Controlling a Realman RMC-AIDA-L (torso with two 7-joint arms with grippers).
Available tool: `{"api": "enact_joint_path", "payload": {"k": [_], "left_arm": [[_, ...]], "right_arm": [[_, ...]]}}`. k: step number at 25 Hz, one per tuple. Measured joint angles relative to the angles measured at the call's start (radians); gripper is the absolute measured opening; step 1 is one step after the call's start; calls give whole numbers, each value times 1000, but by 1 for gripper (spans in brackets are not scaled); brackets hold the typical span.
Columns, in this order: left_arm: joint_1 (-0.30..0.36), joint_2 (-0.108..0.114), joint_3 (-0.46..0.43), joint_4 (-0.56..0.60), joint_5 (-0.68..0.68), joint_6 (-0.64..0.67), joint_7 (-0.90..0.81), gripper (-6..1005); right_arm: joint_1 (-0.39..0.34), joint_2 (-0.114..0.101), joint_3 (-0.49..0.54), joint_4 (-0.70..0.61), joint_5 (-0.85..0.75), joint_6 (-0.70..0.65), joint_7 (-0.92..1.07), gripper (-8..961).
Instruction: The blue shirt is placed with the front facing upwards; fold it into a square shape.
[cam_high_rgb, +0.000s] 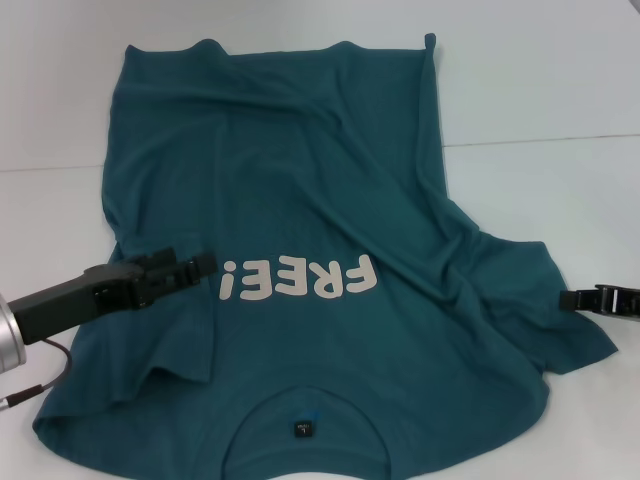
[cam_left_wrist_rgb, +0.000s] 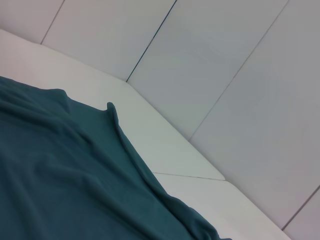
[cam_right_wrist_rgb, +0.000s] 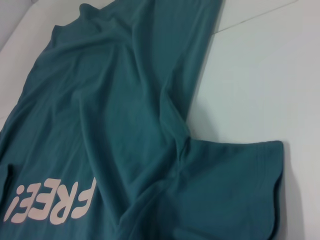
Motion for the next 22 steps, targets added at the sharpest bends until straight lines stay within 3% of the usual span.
{"api": "enact_joint_path", "payload": {"k": [4,11,22], "left_arm": [[0,0,-1,-1,0,0,1,904],[0,0,-1,-1,0,-1,2,904],[-1,0,-11,-5,0,-8,2,904]], "right_arm": [[-1,0,13,0,5,2,-6,-1],[-17,0,103,-13,6,3,-29,5],[-35,-31,181,-17,7,-14,-31,15]]}}
